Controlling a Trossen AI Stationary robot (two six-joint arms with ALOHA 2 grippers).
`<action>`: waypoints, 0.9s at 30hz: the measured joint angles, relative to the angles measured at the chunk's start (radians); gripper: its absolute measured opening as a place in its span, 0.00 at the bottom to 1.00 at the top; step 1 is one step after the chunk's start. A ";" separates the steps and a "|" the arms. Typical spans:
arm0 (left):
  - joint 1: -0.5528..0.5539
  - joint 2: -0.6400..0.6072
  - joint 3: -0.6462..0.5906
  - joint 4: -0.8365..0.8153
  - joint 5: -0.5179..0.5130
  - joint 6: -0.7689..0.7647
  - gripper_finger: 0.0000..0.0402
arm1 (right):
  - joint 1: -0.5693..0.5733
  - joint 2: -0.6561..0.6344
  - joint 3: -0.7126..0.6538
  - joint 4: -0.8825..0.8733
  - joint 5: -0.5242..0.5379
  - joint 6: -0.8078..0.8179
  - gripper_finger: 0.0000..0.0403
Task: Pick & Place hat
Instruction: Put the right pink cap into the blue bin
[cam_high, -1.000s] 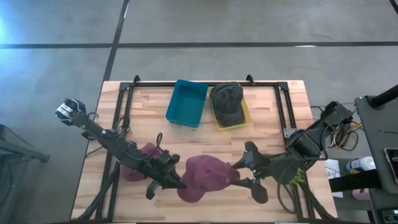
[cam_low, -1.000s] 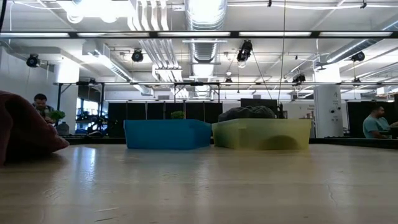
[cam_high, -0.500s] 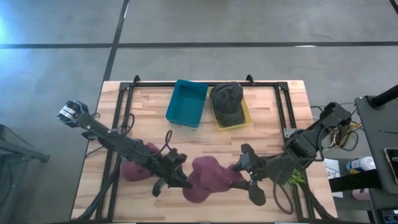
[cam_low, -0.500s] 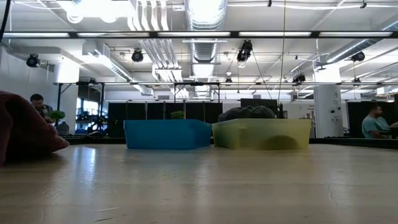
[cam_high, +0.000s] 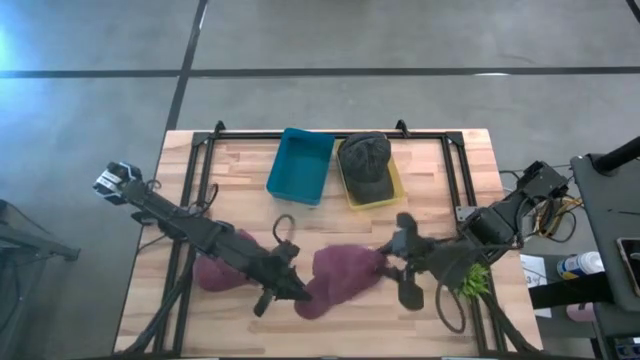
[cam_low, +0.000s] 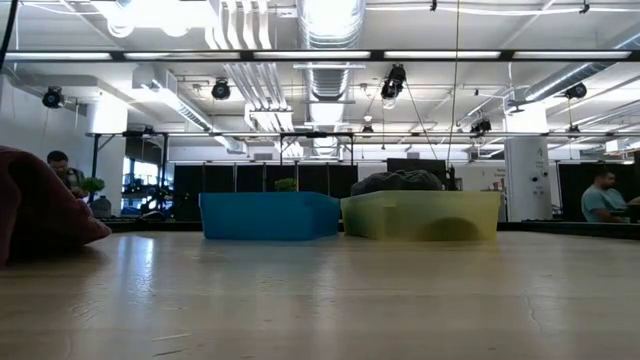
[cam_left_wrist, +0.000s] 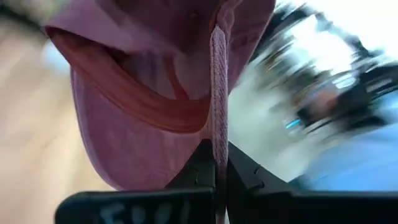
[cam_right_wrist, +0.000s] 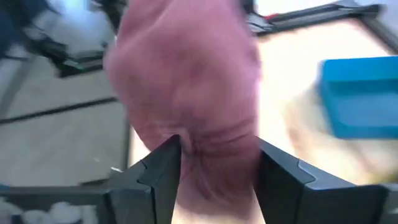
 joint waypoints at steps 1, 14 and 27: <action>0.000 0.001 0.012 -0.091 -0.013 -0.002 0.01 | 0.000 -0.010 0.000 -0.036 0.014 0.000 0.44; 0.000 0.290 0.476 -1.022 -0.382 0.478 0.01 | 0.000 -0.016 0.000 -0.403 0.031 -0.029 0.54; -0.058 0.702 0.716 -1.330 -0.687 0.954 0.01 | 0.012 0.102 -0.081 -0.350 -0.033 0.193 0.54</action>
